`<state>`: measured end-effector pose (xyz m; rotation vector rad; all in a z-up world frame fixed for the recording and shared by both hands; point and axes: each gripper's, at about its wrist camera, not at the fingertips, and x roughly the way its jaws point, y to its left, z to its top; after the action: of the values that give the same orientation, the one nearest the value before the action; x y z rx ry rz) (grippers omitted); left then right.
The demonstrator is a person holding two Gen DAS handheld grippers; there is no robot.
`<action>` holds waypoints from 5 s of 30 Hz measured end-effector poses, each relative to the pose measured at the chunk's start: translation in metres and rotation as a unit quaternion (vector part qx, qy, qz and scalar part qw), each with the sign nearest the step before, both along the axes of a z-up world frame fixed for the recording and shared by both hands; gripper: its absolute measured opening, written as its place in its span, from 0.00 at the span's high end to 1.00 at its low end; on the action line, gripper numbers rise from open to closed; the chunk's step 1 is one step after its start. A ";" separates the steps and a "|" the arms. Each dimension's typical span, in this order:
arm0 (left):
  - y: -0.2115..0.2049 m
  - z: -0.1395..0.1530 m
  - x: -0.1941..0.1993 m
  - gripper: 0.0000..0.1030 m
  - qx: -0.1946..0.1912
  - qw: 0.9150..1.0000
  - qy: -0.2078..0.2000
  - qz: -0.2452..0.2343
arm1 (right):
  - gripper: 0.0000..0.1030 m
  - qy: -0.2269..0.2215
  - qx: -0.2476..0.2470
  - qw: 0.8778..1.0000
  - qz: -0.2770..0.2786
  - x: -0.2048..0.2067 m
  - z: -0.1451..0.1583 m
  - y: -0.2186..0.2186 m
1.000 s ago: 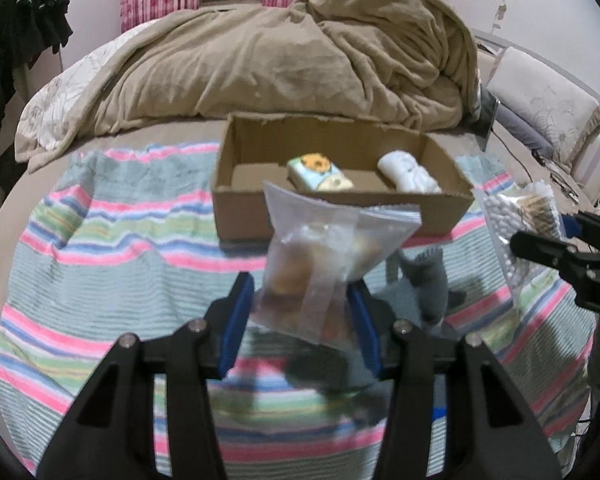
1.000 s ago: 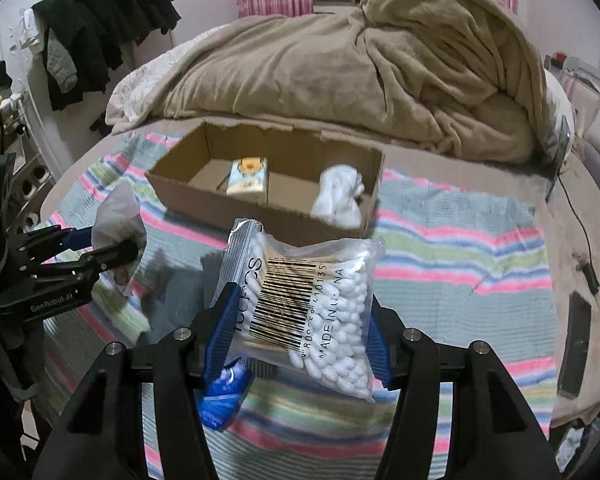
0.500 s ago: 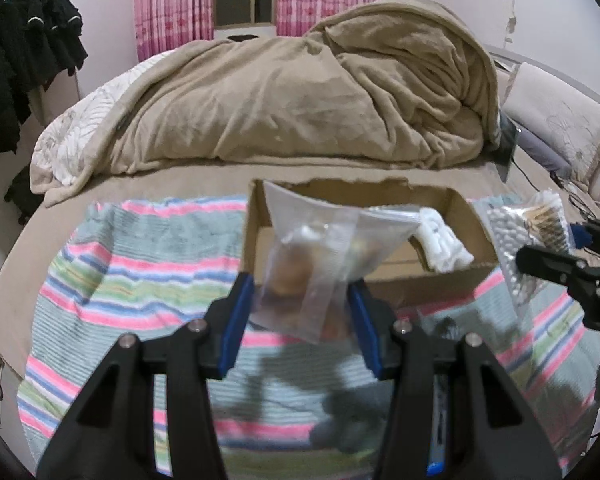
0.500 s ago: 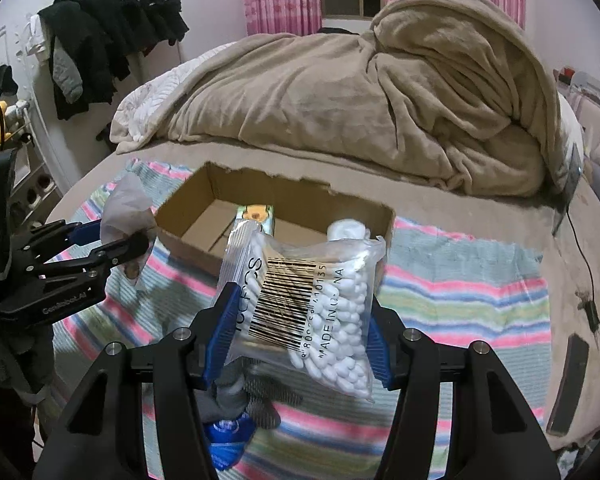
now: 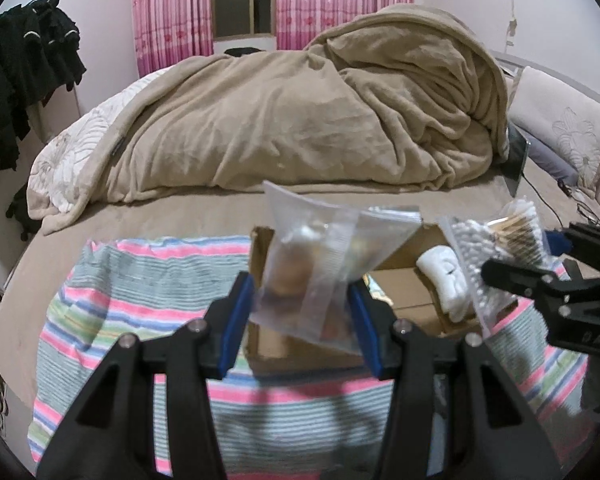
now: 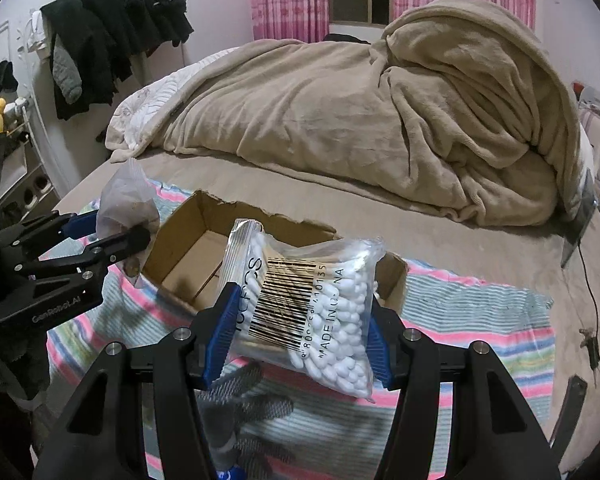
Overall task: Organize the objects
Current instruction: 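Carry both bags over the box and release them inside, then grasp the grey gloves with left tool while right tool grasps grey socks, then carry gloves and socks into the box and open both tools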
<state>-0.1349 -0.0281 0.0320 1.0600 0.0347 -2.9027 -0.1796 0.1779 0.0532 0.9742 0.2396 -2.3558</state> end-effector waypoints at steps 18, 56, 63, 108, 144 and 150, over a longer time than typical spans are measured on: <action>-0.004 -0.058 -0.054 0.51 0.007 0.998 -0.067 0.000 | 0.42 -0.076 -0.015 0.997 -0.016 -0.052 -0.064 -0.016; 0.000 -0.030 0.055 0.43 0.037 0.998 -0.055 -0.005 | 0.27 -0.037 -0.025 0.999 -0.015 0.048 -0.029 0.020; 0.000 -0.038 0.068 0.43 0.047 0.997 -0.064 -0.002 | 0.27 -0.038 -0.018 0.999 -0.007 0.056 -0.035 0.017; 0.094 -0.107 0.075 0.43 0.018 0.987 -0.143 -0.065 | 0.80 -0.103 -0.060 0.992 0.030 0.060 -0.091 0.048; 0.054 -0.063 0.102 0.55 0.062 0.994 -0.068 -0.056 | 0.73 -0.066 -0.055 0.995 0.042 0.076 -0.046 0.034; 0.045 -0.042 0.096 0.55 0.058 0.996 -0.045 -0.056 | 0.73 -0.035 -0.063 0.997 0.029 0.064 -0.015 0.044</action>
<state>-0.0389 0.0166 -0.0105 1.2481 0.1465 -2.9798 -0.1159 0.2218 0.0379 0.9730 0.0909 -2.2505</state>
